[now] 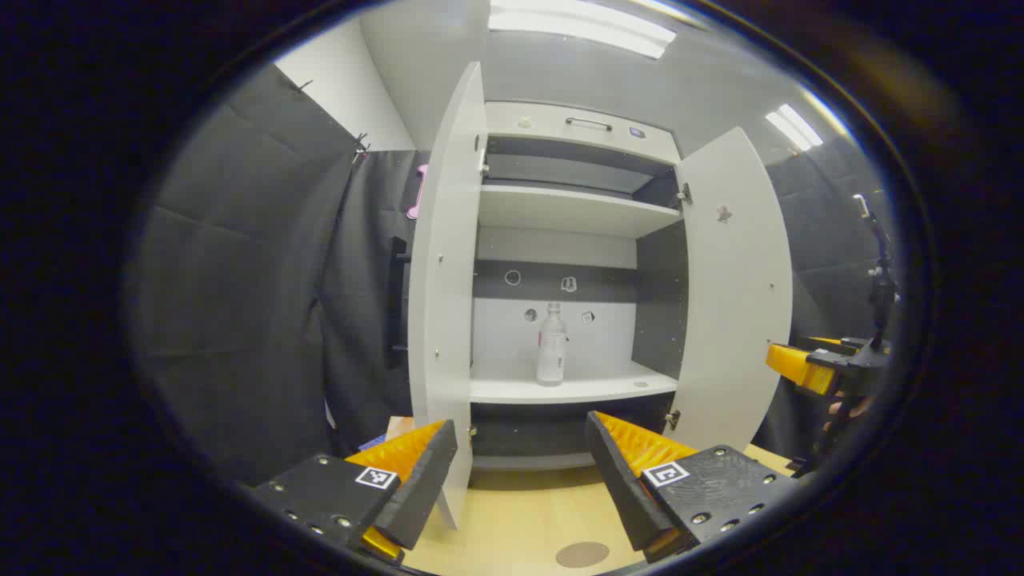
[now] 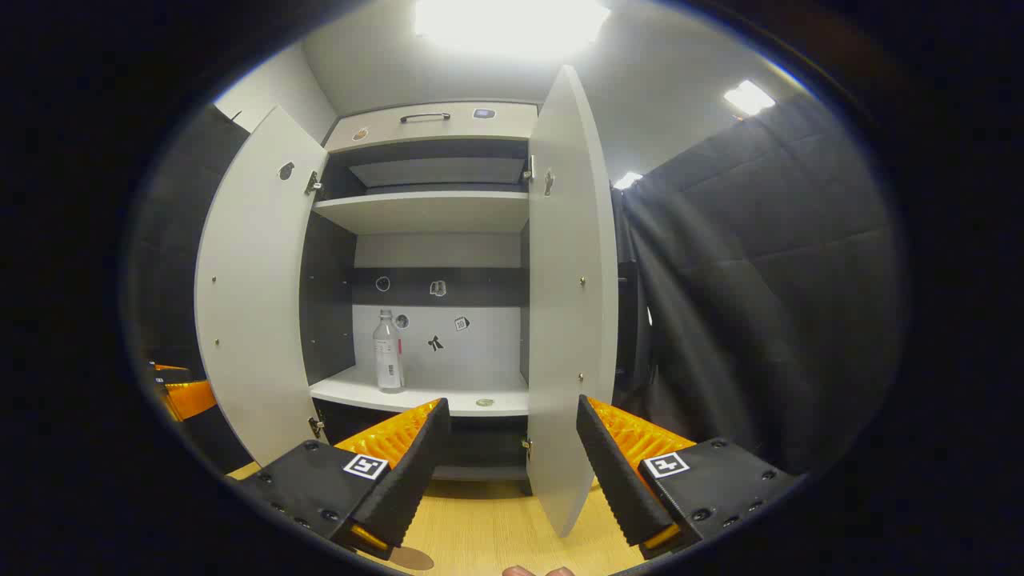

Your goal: Grasp the bottle in the cabinet with the left hand and place it on the coaster, then close the right door with the right hand and the left door with the left hand.

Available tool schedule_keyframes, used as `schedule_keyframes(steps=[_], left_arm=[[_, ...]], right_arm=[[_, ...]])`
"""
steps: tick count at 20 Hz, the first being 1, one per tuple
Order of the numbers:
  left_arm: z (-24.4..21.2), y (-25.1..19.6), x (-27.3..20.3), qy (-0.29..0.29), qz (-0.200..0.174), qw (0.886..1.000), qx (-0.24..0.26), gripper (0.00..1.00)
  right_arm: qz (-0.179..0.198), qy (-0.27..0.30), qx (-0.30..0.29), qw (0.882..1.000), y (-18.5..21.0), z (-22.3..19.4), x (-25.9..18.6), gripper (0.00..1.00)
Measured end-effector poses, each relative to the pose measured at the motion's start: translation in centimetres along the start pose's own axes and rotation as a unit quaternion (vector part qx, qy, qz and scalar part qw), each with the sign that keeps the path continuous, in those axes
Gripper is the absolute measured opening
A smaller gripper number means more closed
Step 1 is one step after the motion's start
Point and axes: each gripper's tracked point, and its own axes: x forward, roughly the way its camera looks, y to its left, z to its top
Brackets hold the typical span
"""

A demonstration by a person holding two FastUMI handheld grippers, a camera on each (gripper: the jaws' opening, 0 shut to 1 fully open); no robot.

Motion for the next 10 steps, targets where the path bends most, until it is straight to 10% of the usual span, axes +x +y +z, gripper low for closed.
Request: schedule_keyframes(steps=[10], left_arm=[[-1.6, -0.4, 2.5, 0.026, 0.001, 0.999, 0.02, 0.95]], right_arm=[[-0.017, 0.014, 0.012, 1.0, -0.1, -1.1, -0.5, 1.0]])
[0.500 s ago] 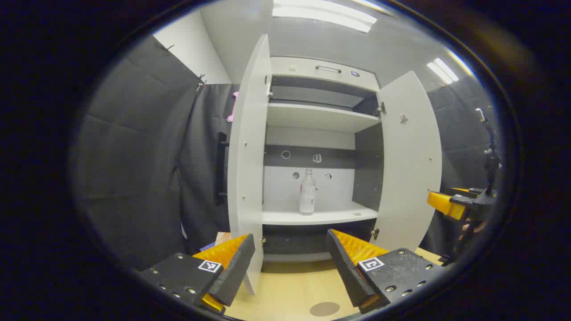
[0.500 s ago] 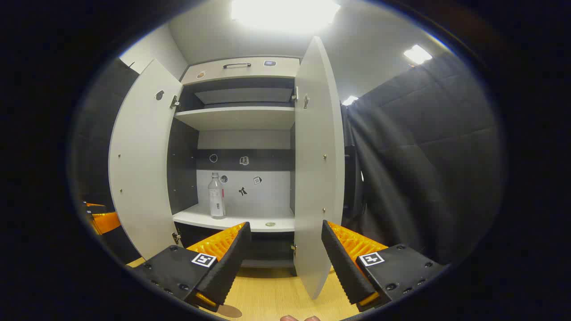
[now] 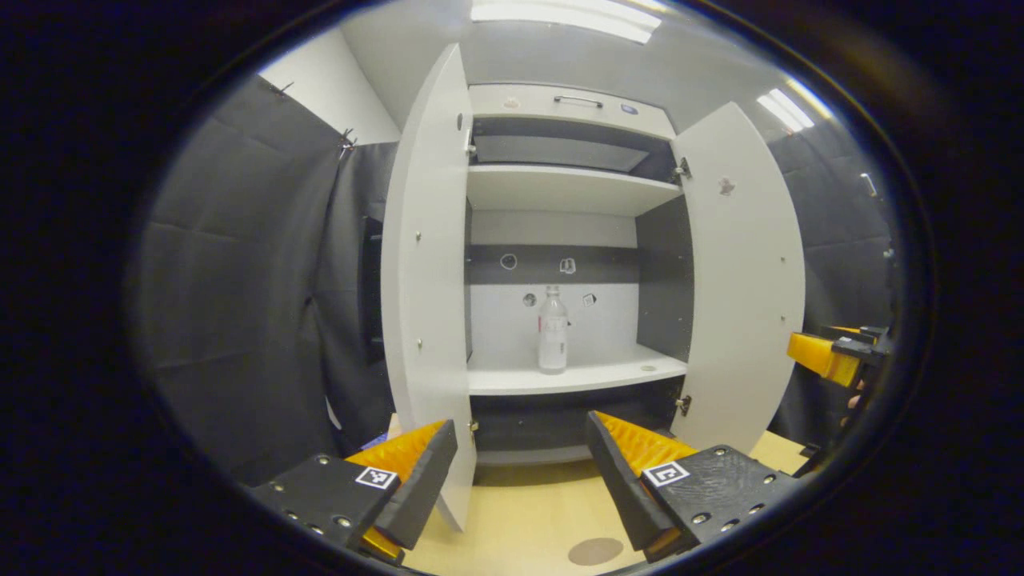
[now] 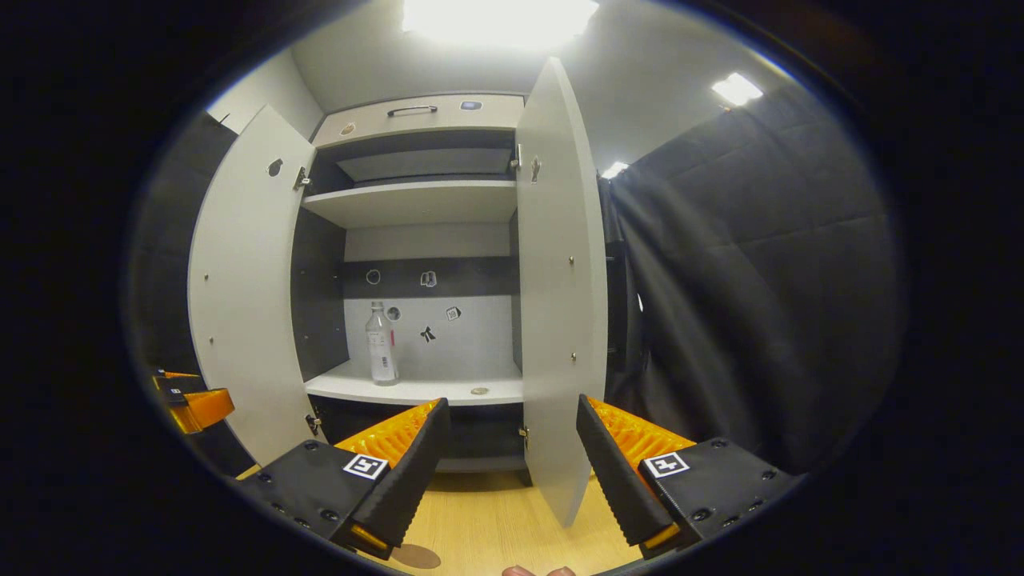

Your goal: Grasp the bottle in the cabinet with the left hand and place it on the coaster, then close the right door with the right hand and the left door with the left hand.

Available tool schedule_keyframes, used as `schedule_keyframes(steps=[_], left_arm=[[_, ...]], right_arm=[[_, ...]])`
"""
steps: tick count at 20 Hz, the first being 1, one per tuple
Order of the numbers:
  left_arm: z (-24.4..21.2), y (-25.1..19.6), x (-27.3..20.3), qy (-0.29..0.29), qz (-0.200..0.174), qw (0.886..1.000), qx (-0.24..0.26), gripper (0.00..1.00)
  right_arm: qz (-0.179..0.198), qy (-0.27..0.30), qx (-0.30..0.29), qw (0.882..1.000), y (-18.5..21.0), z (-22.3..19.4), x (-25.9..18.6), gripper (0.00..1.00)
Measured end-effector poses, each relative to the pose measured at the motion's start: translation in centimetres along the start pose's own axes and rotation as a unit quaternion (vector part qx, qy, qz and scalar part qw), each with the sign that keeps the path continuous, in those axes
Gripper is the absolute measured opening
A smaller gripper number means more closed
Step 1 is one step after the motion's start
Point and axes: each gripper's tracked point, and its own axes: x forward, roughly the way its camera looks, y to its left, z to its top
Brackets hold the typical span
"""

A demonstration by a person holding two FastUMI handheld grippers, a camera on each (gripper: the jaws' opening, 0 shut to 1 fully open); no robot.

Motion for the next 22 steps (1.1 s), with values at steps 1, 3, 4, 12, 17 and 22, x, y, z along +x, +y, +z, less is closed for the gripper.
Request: schedule_keyframes(steps=[1, 3, 4, 12, 17, 22], left_arm=[[-0.1, -0.1, 0.0, 0.0, -0.002, 1.0, -0.002, 0.95], [-0.7, -0.2, 0.1, 0.006, -0.006, 1.0, -0.007, 0.95], [-0.9, -0.2, 0.1, 0.01, -0.007, 1.0, -0.01, 0.95], [-0.9, -2.0, 1.0, 0.009, -0.035, 0.999, -0.007, 0.95], [1.1, -4.5, 3.7, -0.01, -0.06, 0.998, -0.025, 0.95], [2.3, -5.8, 9.1, -0.013, -0.054, 0.998, -0.019, 0.95]], right_arm=[[-0.003, -0.001, -0.003, 1.0, -0.2, -0.1, -0.1, 0.96], [-0.009, -0.001, -0.005, 1.0, -0.6, -0.1, -0.5, 1.0], [-0.013, 0.0, -0.003, 1.0, -0.8, 0.0, -0.5, 1.0], [-0.049, 0.015, 0.006, 0.999, -2.5, -0.3, -1.7, 1.0], [-0.097, 0.023, 0.01, 0.995, -6.2, 0.2, -3.3, 0.96], [-0.146, 0.02, 0.01, 0.989, -10.5, 0.7, -3.5, 0.98]])
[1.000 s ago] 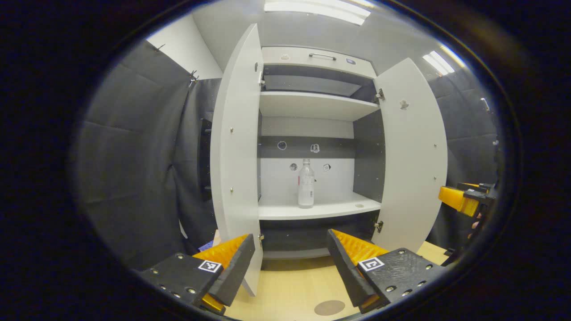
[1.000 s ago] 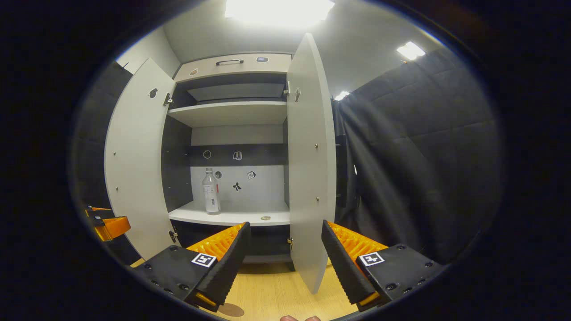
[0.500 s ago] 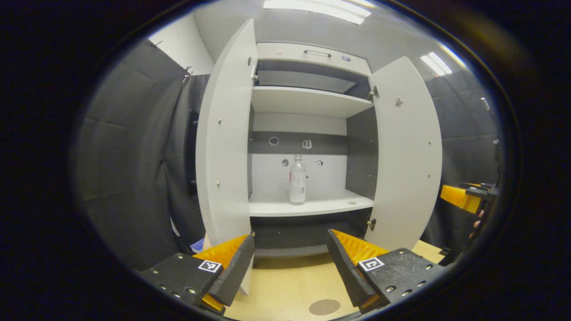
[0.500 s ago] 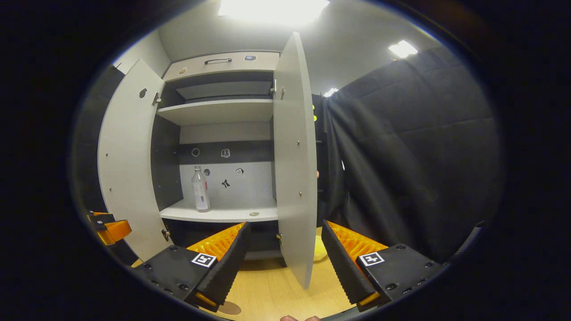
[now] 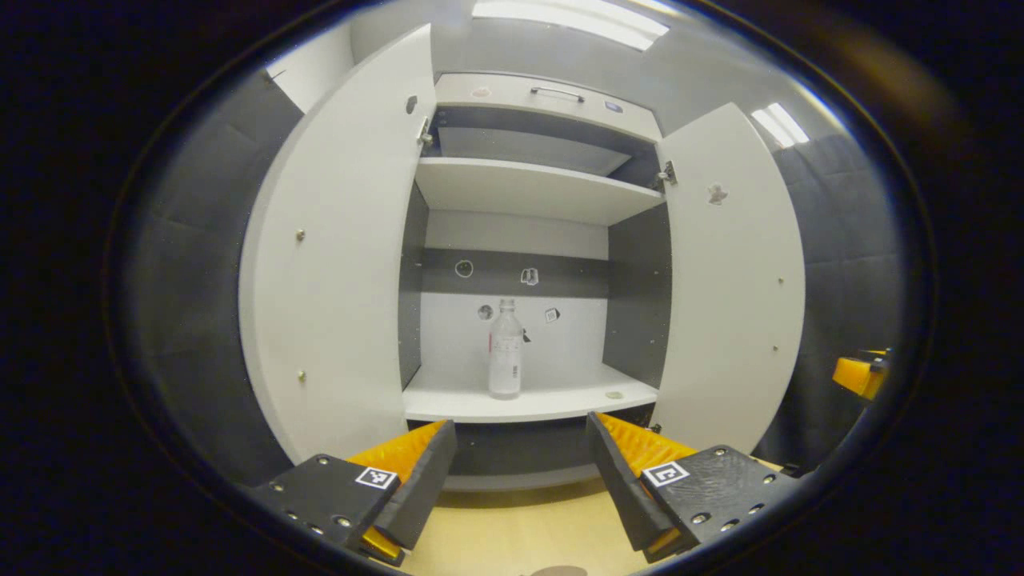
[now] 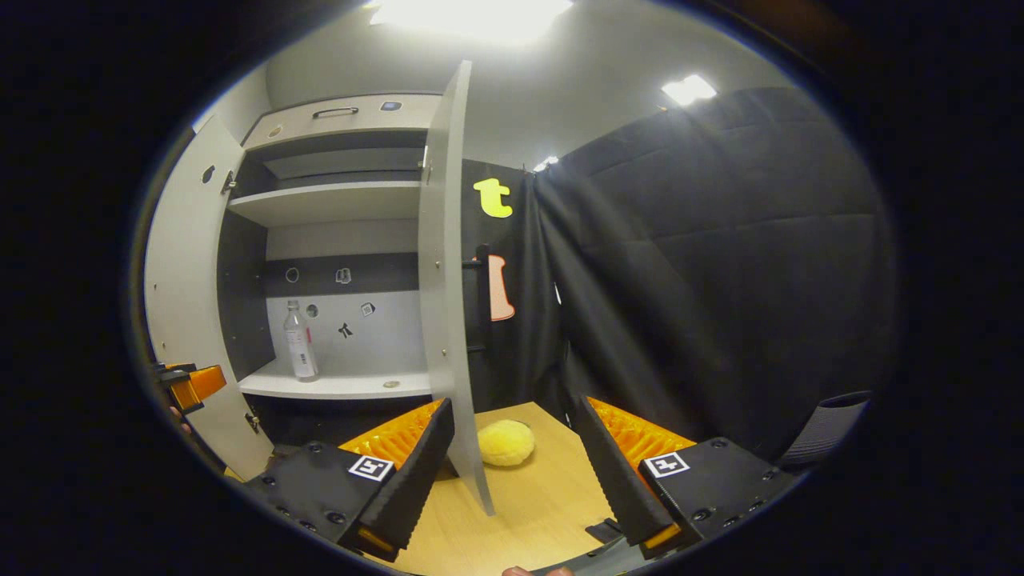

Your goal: Grasp the bottle in the cabinet with the left hand and place it on the coaster, then close the right door with the right hand and the left door with the left hand.

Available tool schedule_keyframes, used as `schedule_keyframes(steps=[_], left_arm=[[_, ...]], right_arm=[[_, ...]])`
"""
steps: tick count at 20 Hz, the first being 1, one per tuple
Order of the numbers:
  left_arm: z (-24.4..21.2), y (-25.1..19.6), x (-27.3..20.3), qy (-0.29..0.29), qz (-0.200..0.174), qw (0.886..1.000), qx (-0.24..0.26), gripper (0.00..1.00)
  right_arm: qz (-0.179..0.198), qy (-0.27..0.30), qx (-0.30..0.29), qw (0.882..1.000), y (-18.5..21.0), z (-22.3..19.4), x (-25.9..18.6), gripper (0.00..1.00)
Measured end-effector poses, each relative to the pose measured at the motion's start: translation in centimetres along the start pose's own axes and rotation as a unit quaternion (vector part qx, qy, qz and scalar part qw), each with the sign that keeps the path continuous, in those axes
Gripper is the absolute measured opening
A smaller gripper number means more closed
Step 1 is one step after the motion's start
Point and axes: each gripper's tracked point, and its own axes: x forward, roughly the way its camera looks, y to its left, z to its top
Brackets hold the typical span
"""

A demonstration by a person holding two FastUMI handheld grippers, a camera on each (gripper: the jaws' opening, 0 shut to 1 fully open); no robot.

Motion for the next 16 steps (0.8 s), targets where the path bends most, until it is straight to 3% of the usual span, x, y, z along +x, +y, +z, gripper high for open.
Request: schedule_keyframes(steps=[10, 12, 16], left_arm=[[1.5, 0.7, 13.9, 0.006, 0.013, 1.0, 0.002, 0.95], [1.5, 0.6, 16.4, 0.005, 0.015, 1.0, 0.016, 1.0], [1.7, 1.0, 20.6, 0.001, 0.027, 0.999, 0.046, 1.0]], right_arm=[[-0.058, -0.01, -0.006, 0.998, -6.2, 0.2, 6.3, 0.98], [-0.065, -0.011, -0.005, 0.998, -7.1, 0.4, 7.7, 0.98], [-0.077, -0.004, 0.0, 0.997, -8.3, -0.2, 10.3, 0.98]])
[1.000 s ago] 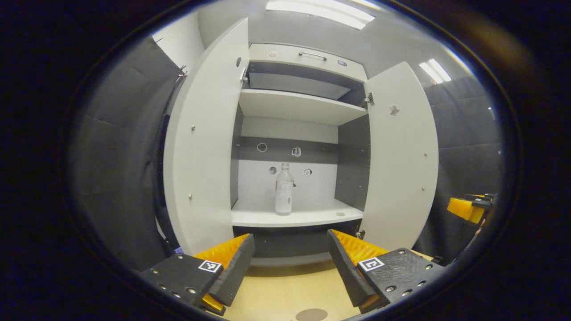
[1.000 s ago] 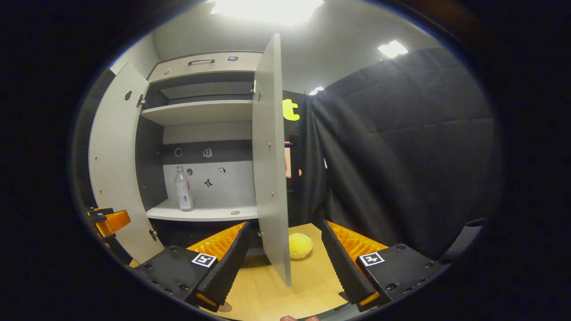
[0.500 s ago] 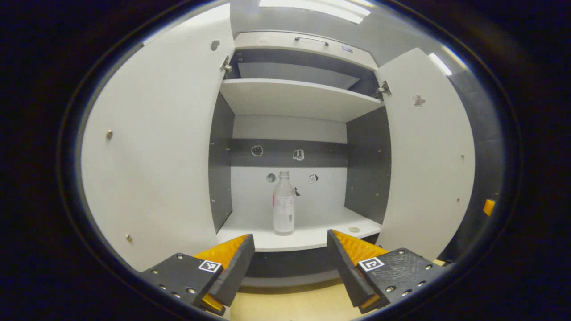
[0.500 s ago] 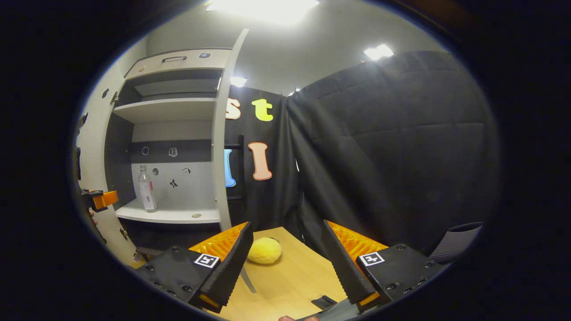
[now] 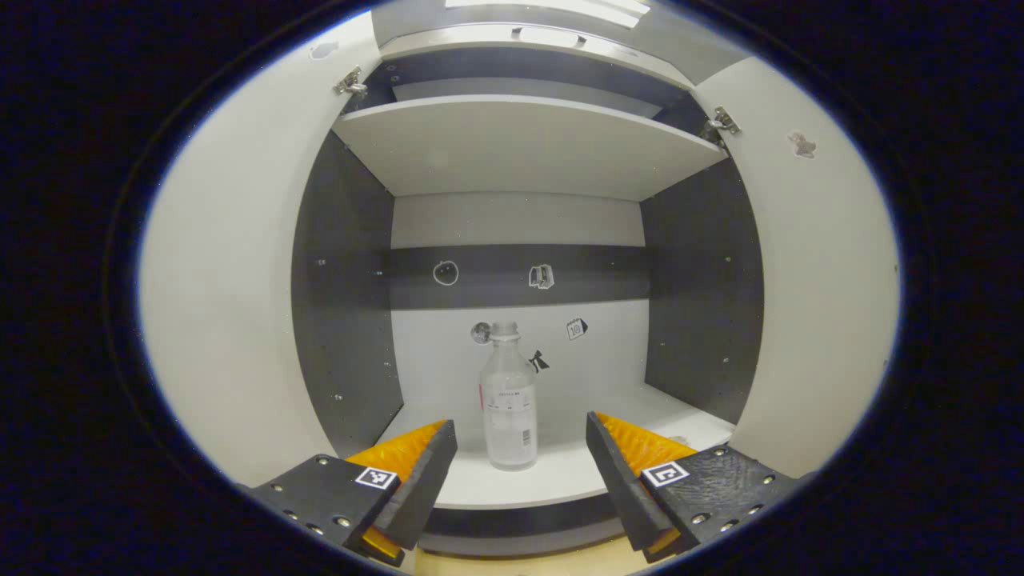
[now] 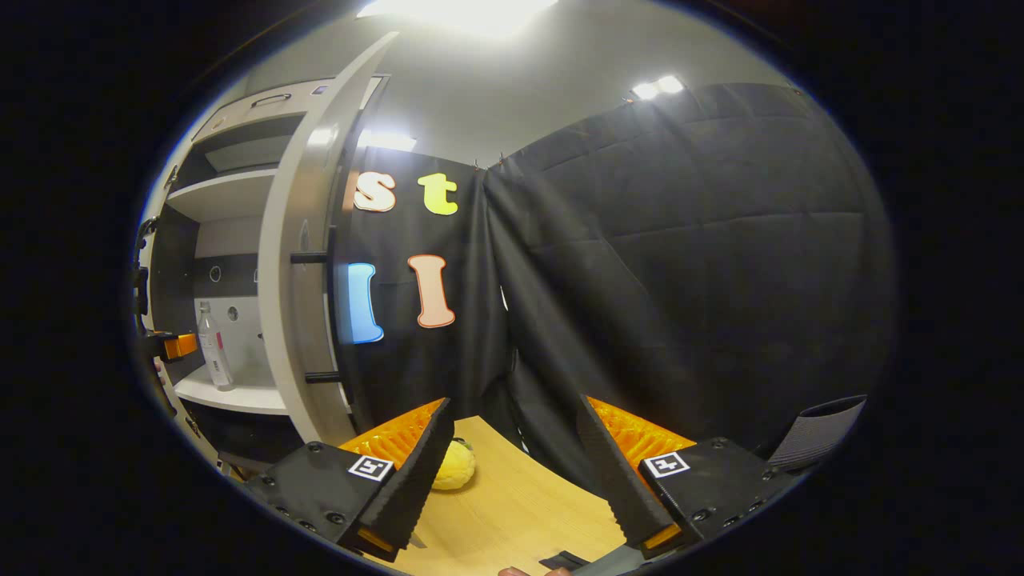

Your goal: Grasp the bottle in the cabinet with the left hand and place it on the coaster, then close the right door with the right hand and the left door with the left hand.

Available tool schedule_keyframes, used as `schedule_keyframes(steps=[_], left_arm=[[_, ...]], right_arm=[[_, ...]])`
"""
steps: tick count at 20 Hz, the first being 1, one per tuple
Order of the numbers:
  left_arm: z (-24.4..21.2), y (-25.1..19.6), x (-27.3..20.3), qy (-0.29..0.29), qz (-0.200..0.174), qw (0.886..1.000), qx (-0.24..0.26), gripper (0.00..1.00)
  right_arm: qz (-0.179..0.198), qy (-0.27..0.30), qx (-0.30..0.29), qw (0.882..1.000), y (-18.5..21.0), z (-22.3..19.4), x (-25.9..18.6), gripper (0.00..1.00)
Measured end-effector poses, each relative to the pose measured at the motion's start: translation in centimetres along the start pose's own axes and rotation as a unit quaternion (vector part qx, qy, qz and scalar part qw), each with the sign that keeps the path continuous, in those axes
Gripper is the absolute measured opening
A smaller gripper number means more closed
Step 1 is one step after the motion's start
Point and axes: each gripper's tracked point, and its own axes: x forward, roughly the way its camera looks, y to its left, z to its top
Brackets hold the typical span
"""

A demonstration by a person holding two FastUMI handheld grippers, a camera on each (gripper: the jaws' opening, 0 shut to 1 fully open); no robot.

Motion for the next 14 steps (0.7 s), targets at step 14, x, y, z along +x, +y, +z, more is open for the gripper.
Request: schedule_keyframes(steps=[14], left_arm=[[-2.2, 0.8, 9.6, -0.007, 0.006, 1.0, -0.026, 0.95]], right_arm=[[-0.017, 0.005, -0.023, 1.0, -0.7, 0.3, 6.8, 0.98]])
